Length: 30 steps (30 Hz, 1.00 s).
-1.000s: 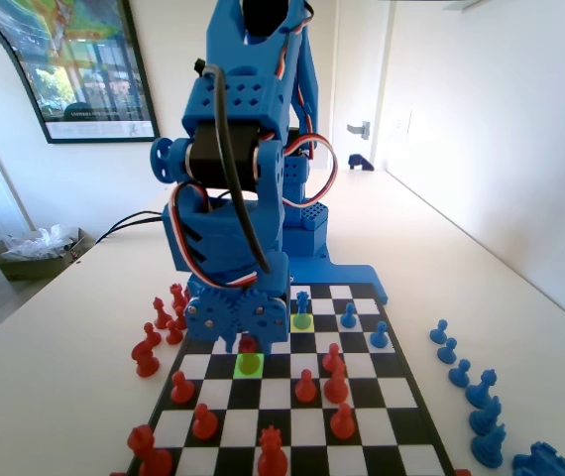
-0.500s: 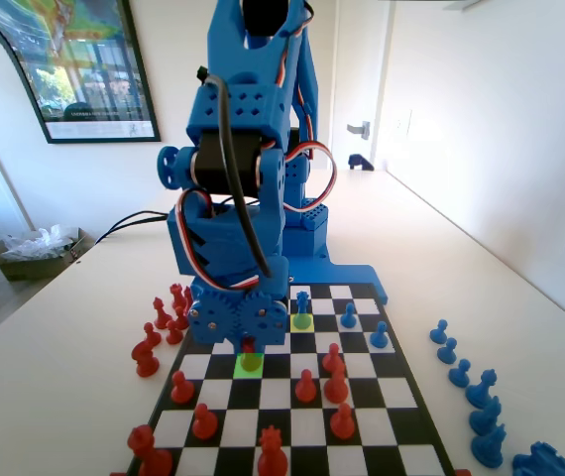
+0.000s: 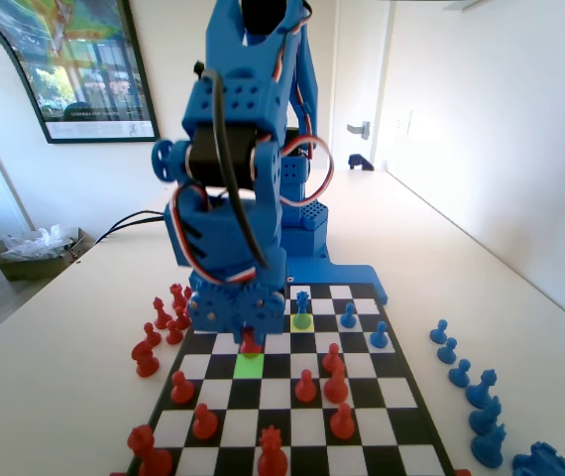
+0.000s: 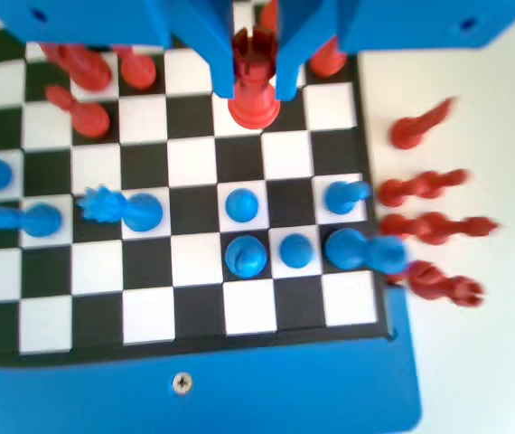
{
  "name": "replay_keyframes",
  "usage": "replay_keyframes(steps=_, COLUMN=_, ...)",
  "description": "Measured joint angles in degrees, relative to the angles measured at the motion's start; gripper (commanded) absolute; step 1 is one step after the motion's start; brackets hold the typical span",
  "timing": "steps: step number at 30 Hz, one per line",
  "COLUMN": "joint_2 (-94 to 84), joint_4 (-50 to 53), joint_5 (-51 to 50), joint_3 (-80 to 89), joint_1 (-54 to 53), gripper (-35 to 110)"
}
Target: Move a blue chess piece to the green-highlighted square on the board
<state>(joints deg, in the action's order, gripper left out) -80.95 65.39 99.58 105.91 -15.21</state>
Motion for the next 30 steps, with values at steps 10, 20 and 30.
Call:
replay_keyframes(steps=10, joint_2=-7.3, joint_4=13.4, joint_5=4.0, joint_3=-4.6, joint_1=-11.8, gripper=1)
replay_keyframes(steps=20, joint_2=-7.5, joint_4=13.8, joint_5=9.0, joint_3=-5.3, joint_1=-24.3, gripper=1)
replay_keyframes(steps=30, joint_2=-7.1, joint_4=6.1, joint_5=16.6, joint_3=0.5, joint_1=-34.9, gripper=1)
